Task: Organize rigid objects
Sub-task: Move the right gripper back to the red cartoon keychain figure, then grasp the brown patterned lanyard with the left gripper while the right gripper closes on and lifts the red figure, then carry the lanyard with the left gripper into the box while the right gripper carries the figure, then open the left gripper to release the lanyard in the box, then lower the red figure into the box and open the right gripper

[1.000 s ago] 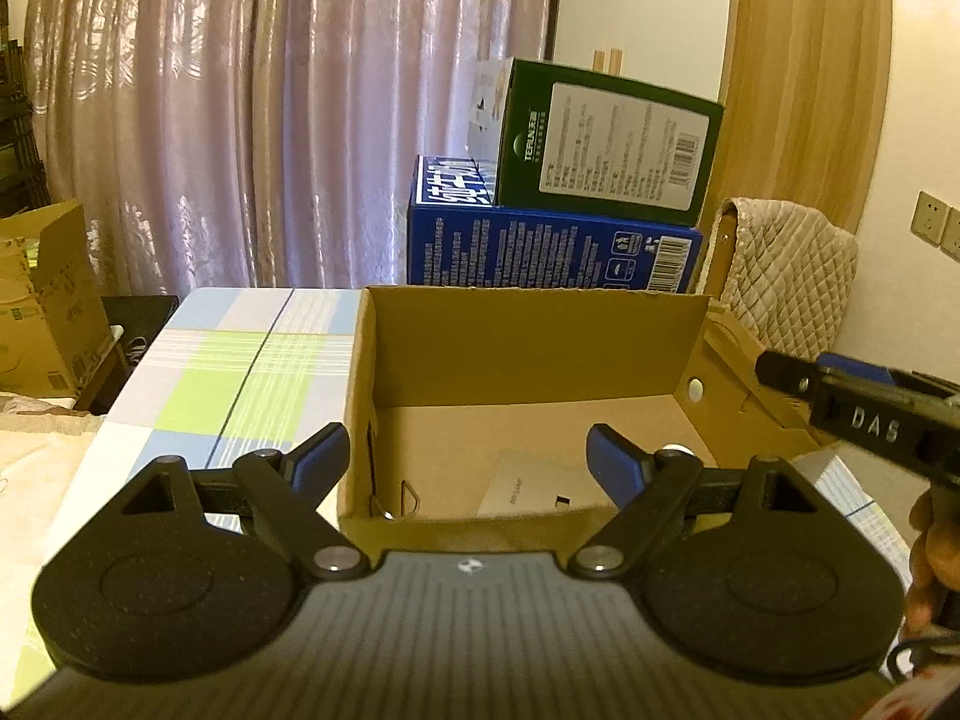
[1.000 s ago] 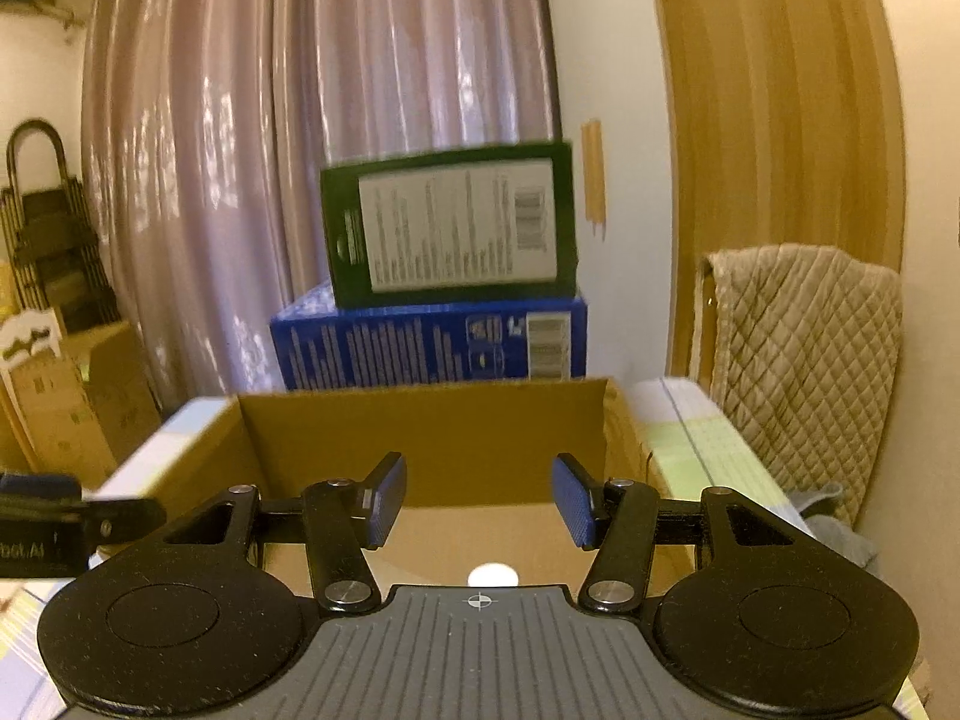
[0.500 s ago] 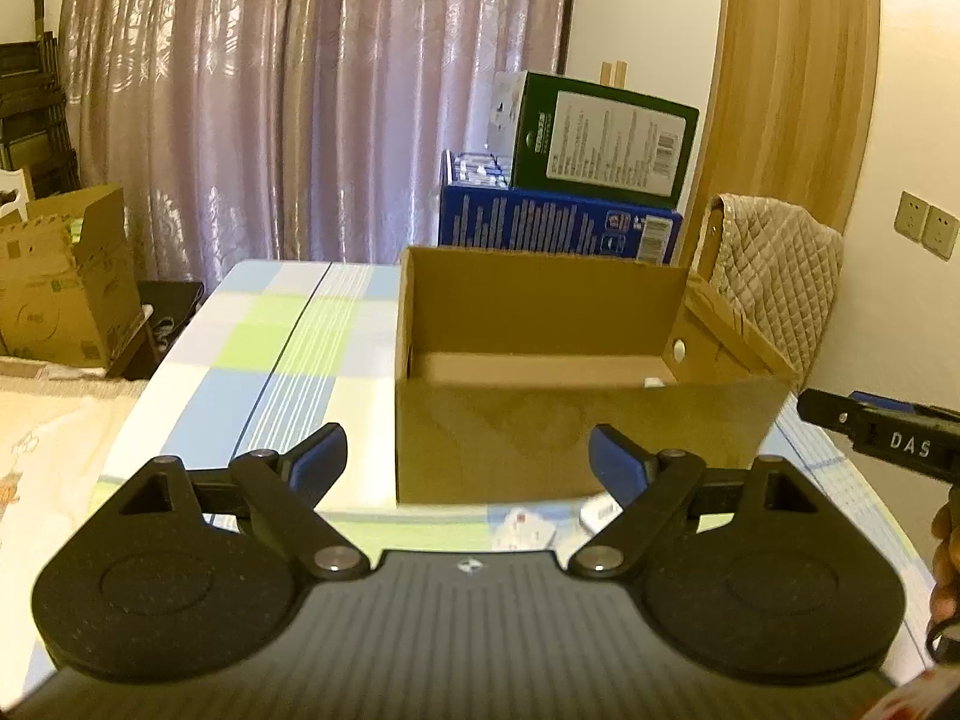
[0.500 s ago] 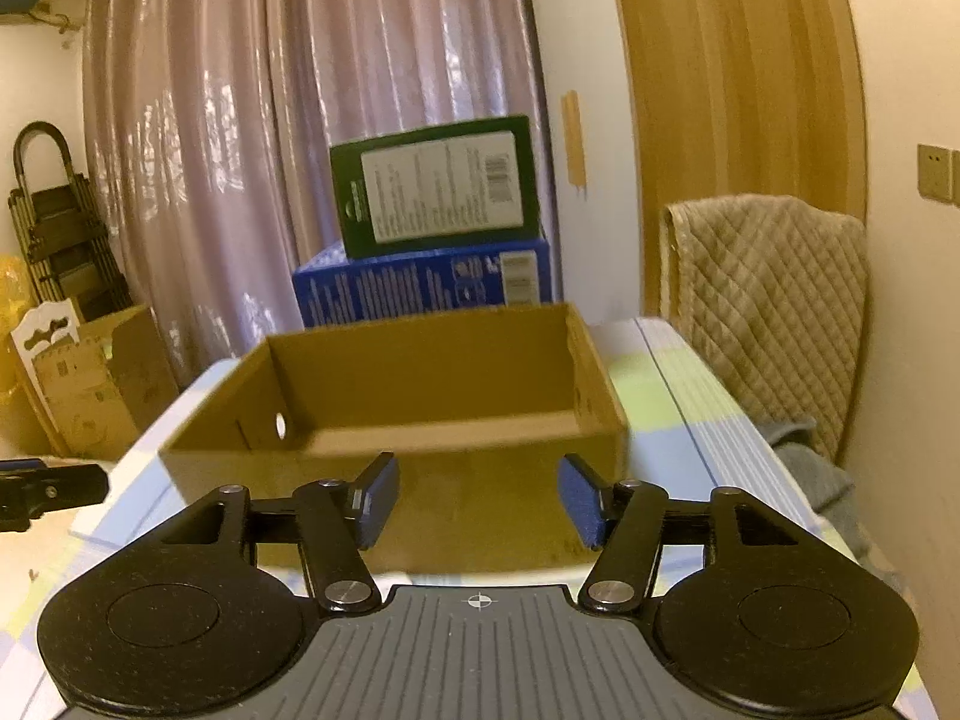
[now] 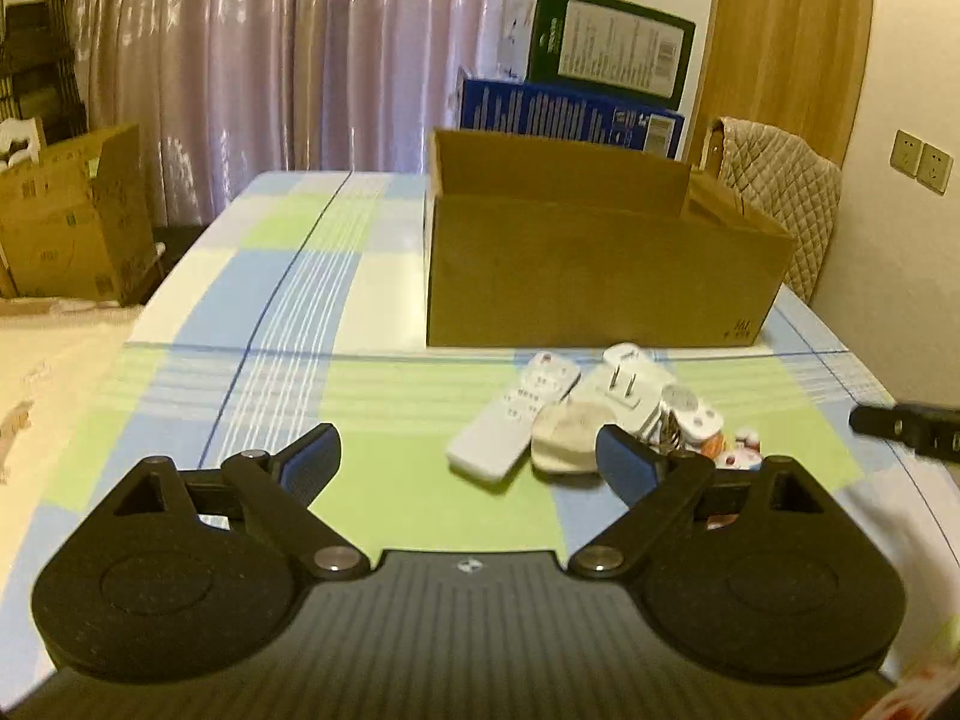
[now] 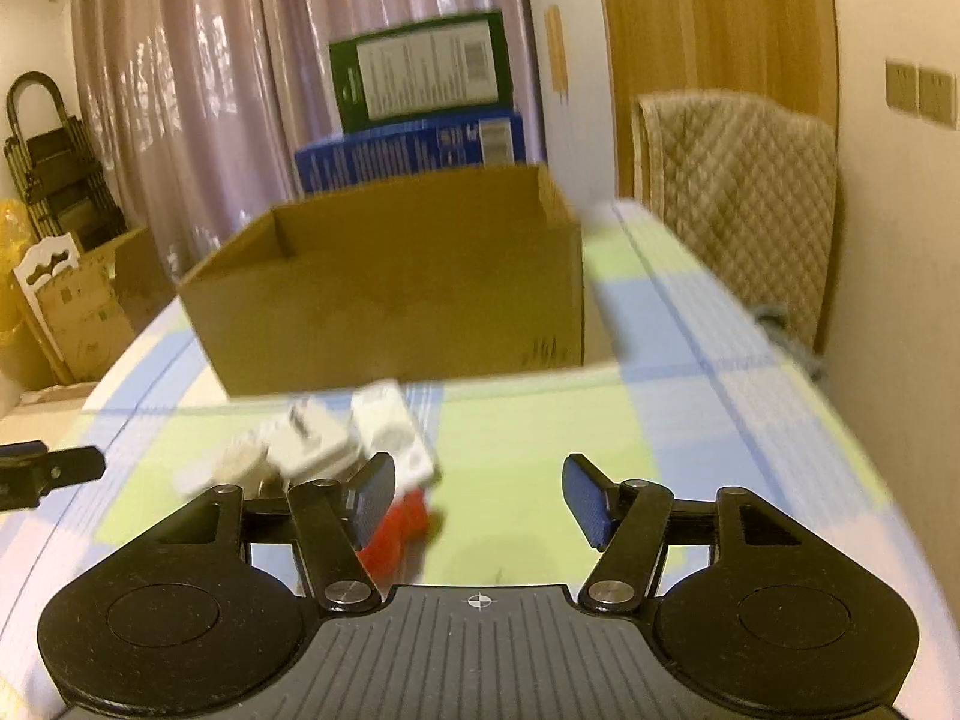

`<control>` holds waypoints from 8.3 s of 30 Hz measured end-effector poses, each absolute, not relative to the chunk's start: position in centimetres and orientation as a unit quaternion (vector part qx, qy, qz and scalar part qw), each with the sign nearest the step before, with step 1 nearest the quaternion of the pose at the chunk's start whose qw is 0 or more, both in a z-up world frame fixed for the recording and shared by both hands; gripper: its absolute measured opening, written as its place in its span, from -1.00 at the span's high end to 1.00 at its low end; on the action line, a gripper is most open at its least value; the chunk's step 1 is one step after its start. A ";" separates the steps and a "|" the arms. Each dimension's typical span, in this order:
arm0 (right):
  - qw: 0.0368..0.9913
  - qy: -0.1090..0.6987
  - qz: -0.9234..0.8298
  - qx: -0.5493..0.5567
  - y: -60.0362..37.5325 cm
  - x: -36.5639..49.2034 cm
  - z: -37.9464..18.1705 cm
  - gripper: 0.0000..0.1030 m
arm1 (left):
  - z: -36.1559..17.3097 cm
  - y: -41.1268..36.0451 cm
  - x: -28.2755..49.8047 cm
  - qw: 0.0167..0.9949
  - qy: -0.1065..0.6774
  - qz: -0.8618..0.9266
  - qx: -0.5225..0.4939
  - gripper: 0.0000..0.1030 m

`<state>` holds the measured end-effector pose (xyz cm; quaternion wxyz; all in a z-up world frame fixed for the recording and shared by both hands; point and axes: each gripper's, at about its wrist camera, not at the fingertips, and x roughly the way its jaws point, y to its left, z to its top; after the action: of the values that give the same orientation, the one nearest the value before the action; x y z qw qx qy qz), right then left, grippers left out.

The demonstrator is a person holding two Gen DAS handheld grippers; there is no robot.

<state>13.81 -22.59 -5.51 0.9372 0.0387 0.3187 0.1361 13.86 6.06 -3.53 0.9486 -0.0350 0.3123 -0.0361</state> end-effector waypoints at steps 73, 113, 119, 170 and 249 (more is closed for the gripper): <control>0.895 0.395 0.206 -0.002 -24.2 22.4 -5.8 -0.24 | -10.2 -4.4 17.9 0.920 0.361 -0.150 0.015 -0.41; 0.900 0.372 0.228 0.017 -21.4 22.5 -4.0 -0.24 | -7.9 -4.8 17.3 0.932 0.342 -0.119 0.011 0.34; 0.902 0.364 0.231 0.019 -20.7 22.4 -3.4 -0.24 | -6.2 -3.7 16.7 0.938 0.327 -0.114 -0.001 0.34; 0.956 0.265 0.122 0.041 -17.1 37.0 -0.9 -0.24 | 1.3 2.3 38.6 0.957 0.272 -0.087 -0.047 0.34; 0.947 0.301 0.107 0.043 -17.4 38.8 -3.7 -0.25 | -0.2 2.2 40.7 0.954 0.287 -0.078 -0.042 0.35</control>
<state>38.78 -17.39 -3.67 0.9468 0.0430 0.3007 0.1065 40.72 2.17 -0.24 0.9538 -0.0424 0.2873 -0.0775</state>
